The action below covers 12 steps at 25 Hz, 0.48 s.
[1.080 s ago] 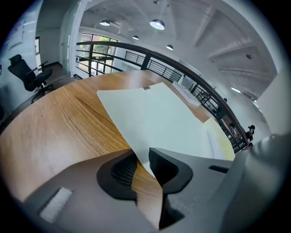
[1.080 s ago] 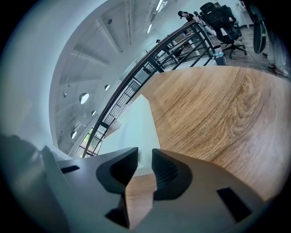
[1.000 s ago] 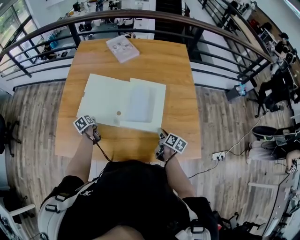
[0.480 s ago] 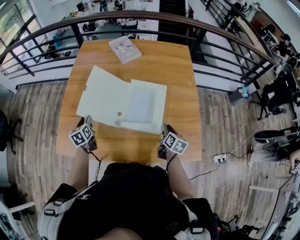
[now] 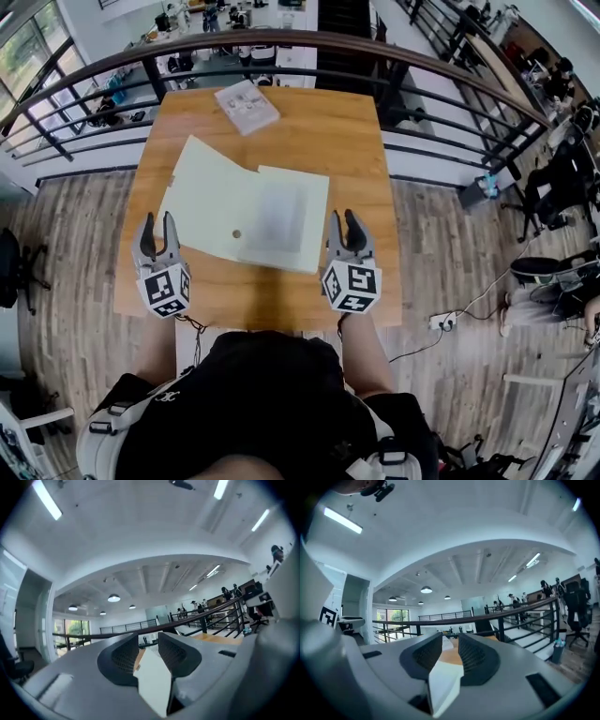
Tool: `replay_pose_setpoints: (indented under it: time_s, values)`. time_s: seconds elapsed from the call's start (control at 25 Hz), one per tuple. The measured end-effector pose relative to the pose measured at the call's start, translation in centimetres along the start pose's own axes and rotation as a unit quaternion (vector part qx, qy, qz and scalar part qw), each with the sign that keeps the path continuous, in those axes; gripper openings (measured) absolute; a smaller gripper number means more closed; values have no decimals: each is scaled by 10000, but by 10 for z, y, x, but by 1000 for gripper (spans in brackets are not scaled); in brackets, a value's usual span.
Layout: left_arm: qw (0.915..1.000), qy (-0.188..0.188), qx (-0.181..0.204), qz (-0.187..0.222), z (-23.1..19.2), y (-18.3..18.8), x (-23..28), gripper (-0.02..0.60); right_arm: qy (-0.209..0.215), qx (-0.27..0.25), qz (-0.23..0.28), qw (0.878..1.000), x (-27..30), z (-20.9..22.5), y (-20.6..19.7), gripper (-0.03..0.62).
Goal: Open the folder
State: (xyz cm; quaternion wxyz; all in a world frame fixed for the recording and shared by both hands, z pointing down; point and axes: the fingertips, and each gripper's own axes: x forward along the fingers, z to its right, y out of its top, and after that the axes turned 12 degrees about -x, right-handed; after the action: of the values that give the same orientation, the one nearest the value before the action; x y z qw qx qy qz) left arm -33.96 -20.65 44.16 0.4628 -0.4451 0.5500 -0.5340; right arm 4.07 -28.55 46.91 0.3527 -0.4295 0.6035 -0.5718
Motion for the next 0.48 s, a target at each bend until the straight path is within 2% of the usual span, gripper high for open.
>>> replay_pose_setpoints:
  time_s: [0.08,0.16,0.2,0.36,0.48]
  values:
    - [9979,-306,393,406,33,22,-6,101,42,-234,402,9989,-2,-9,29,98]
    - [9946,-665,561,572,67,27,-8,63,122,-456,699,9964,-2,-22,47,97]
    - [9939,-838,501,514,81,22,-6,49,152,-555,793,9952,-1,-28,52,96]
    - [9904,-1382,-21,76,126,-4,-4,5,211,-771,911,9926,-3,-50,49,6]
    - [9854,-1678,-198,-200,149,-19,-8,5,343,-830,890,9920,-6,-66,40,6]
